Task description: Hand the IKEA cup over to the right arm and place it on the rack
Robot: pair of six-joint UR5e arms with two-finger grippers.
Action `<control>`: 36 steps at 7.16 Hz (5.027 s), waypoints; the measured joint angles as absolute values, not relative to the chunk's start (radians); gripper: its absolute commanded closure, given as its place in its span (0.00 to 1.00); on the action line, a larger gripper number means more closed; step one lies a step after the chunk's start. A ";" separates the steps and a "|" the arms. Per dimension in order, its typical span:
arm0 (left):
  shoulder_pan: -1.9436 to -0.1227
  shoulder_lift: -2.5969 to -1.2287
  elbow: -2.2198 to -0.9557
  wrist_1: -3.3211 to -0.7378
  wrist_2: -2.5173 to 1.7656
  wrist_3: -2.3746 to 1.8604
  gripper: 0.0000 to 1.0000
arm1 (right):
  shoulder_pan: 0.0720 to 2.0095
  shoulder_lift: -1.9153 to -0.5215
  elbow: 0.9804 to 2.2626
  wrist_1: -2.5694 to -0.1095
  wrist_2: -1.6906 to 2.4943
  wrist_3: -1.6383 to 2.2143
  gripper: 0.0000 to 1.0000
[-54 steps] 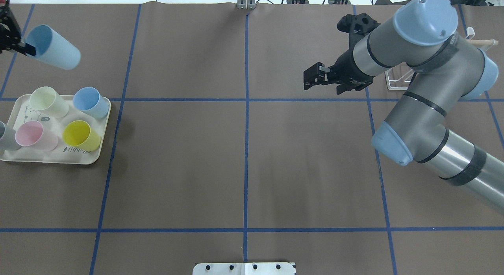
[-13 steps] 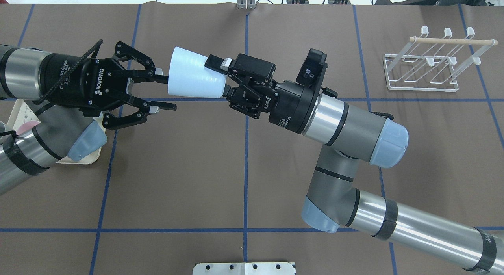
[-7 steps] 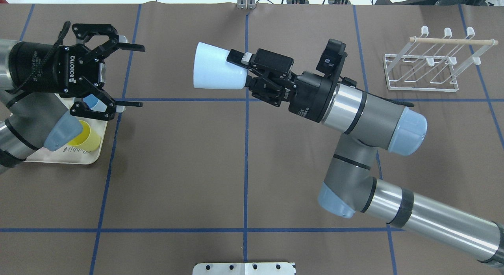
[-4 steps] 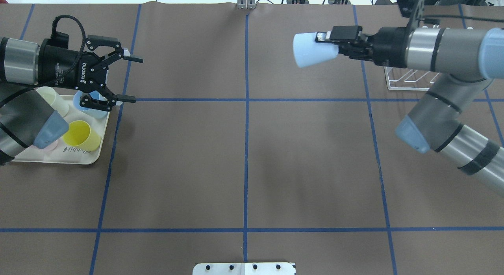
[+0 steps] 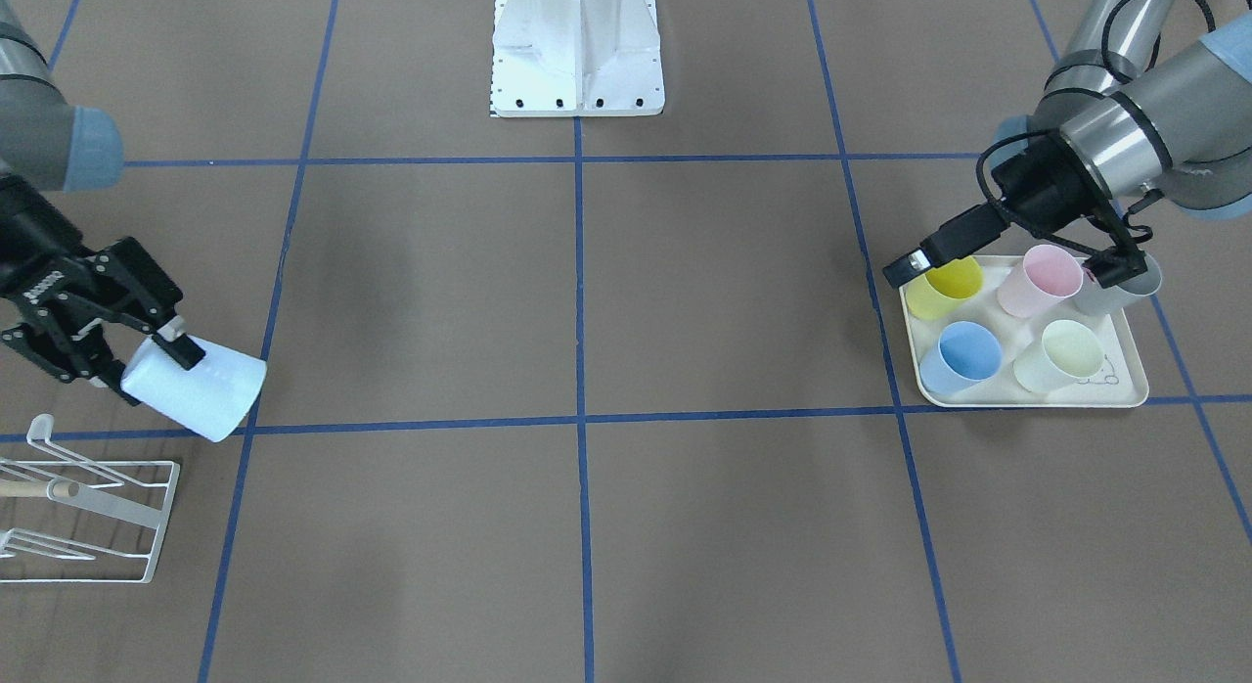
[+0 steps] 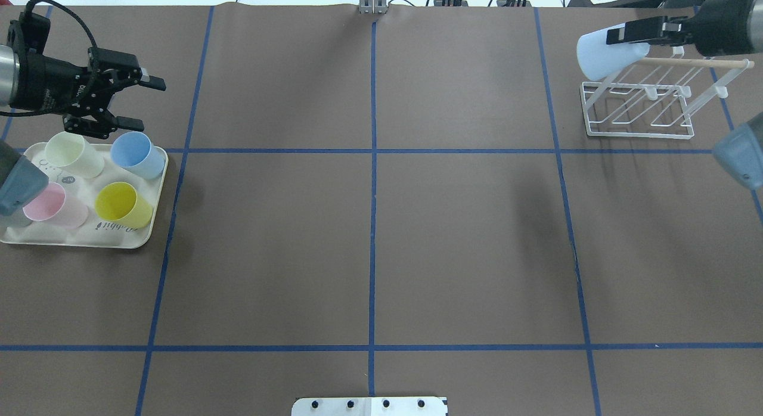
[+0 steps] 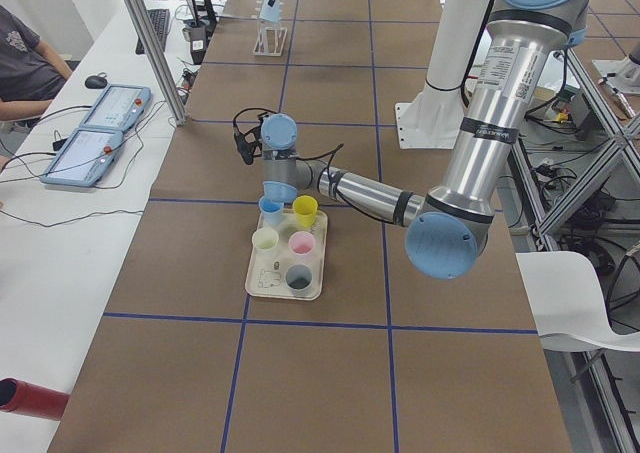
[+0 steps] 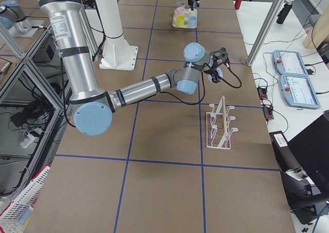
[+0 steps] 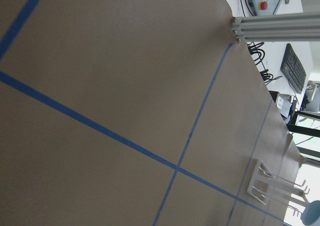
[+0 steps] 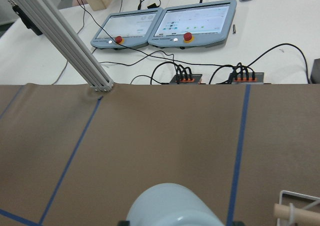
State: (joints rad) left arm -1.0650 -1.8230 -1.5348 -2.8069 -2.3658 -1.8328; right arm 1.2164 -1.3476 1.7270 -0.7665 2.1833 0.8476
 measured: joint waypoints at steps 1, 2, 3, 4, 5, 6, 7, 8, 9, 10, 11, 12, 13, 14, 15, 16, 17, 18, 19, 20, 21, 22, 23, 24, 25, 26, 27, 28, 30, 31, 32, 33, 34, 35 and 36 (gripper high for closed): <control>-1.066 -1.809 -1.534 -2.796 -2.362 -1.807 0.00 | 1.252 -1.364 1.779 -0.929 2.196 0.701 1.00; -1.065 -1.796 -1.534 -2.792 -2.358 -1.799 0.00 | 1.277 -1.374 1.811 -1.087 2.201 0.536 1.00; -1.064 -1.788 -1.535 -2.791 -2.354 -1.797 0.00 | 1.293 -1.375 1.824 -1.222 2.203 0.400 1.00; -1.064 -1.784 -1.535 -2.790 -2.351 -1.796 0.00 | 1.299 -1.373 1.830 -1.320 2.204 0.321 1.00; -1.063 -1.779 -1.536 -2.791 -2.351 -1.796 0.00 | 1.298 -1.370 1.831 -1.376 2.204 0.289 1.00; -1.063 -1.774 -1.537 -2.791 -2.350 -1.796 0.00 | 1.292 -1.366 1.829 -1.399 2.205 0.279 1.00; -1.064 -1.770 -1.537 -2.792 -2.350 -1.796 0.00 | 1.279 -1.364 1.825 -1.408 2.202 0.275 1.00; -1.064 -1.768 -1.539 -2.792 -2.350 -1.796 0.00 | 1.262 -1.362 1.820 -1.410 2.196 0.274 1.00; -1.064 -1.766 -1.539 -2.793 -2.350 -1.796 0.00 | 1.244 -1.361 1.813 -1.409 2.193 0.273 1.00; -1.064 -1.765 -1.539 -2.793 -2.350 -1.796 0.00 | 1.232 -1.351 1.797 -1.407 2.192 0.273 1.00; -1.063 -1.764 -1.539 -2.793 -2.350 -1.796 0.00 | 1.225 -1.333 1.776 -1.406 2.191 0.273 1.00; -1.063 -1.762 -1.540 -2.793 -2.350 -1.796 0.00 | 1.222 -1.318 1.758 -1.405 2.192 0.273 1.00; -1.064 -1.761 -1.541 -2.793 -2.350 -1.796 0.00 | 1.221 -1.307 1.745 -1.404 2.192 0.272 1.00; -1.064 -1.759 -1.543 -2.794 -2.350 -1.796 0.00 | 1.220 -1.303 1.734 -1.403 2.191 0.272 1.00; -1.064 -1.759 -1.544 -2.794 -2.350 -1.796 0.00 | 1.220 -1.301 1.724 -1.402 2.191 0.271 1.00; -1.065 -1.758 -1.544 -2.795 -2.350 -1.796 0.00 | 1.220 -1.300 1.717 -1.402 2.190 0.269 1.00; -1.065 -1.758 -1.545 -2.795 -2.350 -1.796 0.00 | 1.219 -1.298 1.713 -1.402 2.190 0.264 1.00; -1.065 -1.756 -1.545 -2.795 -2.350 -1.796 0.00 | 1.219 -1.290 1.705 -1.402 2.189 0.261 1.00; -1.065 -1.753 -1.545 -2.796 -2.350 -1.796 0.00 | 1.218 -1.278 1.688 -1.400 2.189 0.258 1.00; -1.065 -1.751 -1.545 -2.796 -2.350 -1.796 0.00 | 1.218 -1.267 1.669 -1.399 2.189 0.252 1.00; -1.065 -1.751 -1.545 -2.797 -2.350 -1.796 0.00 | 1.218 -1.257 1.654 -1.397 2.188 0.249 1.00; -1.065 -1.751 -1.545 -2.797 -2.350 -1.796 0.00 | 1.218 -1.252 1.643 -1.397 2.188 0.248 0.99; -1.065 -1.751 -1.546 -2.798 -2.350 -1.796 0.00 | 1.217 -1.251 1.633 -1.396 2.188 0.247 0.90; -1.065 -1.751 -1.546 -2.798 -2.350 -1.796 0.00 | 1.217 -1.250 1.621 -1.396 2.189 0.247 0.57; -1.065 -1.751 -1.546 -2.798 -2.350 -1.796 0.00 | 1.215 -1.250 1.612 -1.397 2.189 0.250 0.06; -1.065 -1.752 -1.546 -2.798 -2.350 -1.795 0.00 | 1.213 -1.250 1.607 -1.397 2.189 0.254 0.01; -1.064 -1.752 -1.546 -2.796 -2.351 -1.786 0.00 | 1.210 -1.250 1.606 -1.397 2.189 0.258 0.01; -1.065 -1.739 -1.545 -2.793 -2.352 -1.741 0.00 | 1.210 -1.252 1.607 -1.397 2.190 0.261 0.01; -1.074 -1.678 -1.540 -2.775 -2.353 -1.581 0.00 | 1.209 -1.254 1.613 -1.397 2.194 0.264 0.01; -1.082 -1.637 -1.540 -2.761 -2.353 -1.498 0.00 | 1.209 -1.253 1.624 -1.397 2.195 0.265 0.01; -1.093 -1.589 -1.540 -2.755 -2.353 -1.414 0.00 | 1.209 -1.253 1.636 -1.397 2.197 0.270 0.01; -1.106 -1.544 -1.540 -2.751 -2.352 -1.344 0.00 | 1.209 -1.256 1.652 -1.397 2.199 0.284 0.01; -1.124 -1.511 -1.540 -2.739 -2.352 -1.284 0.00 | 1.209 -1.261 1.672 -1.398 2.199 0.301 0.01; -1.158 -1.494 -1.541 -2.701 -2.352 -1.201 0.00 | 1.209 -1.265 1.691 -1.399 2.200 0.316 0.01; -1.203 -1.485 -1.541 -2.642 -2.352 -1.086 0.00 | 1.209 -1.270 1.706 -1.400 2.201 0.324 0.01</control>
State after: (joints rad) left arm -1.2033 -1.4852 -1.5411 -2.6423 -2.3517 -1.0864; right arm 1.2089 -1.2702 1.7057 -1.4001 2.2011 0.3237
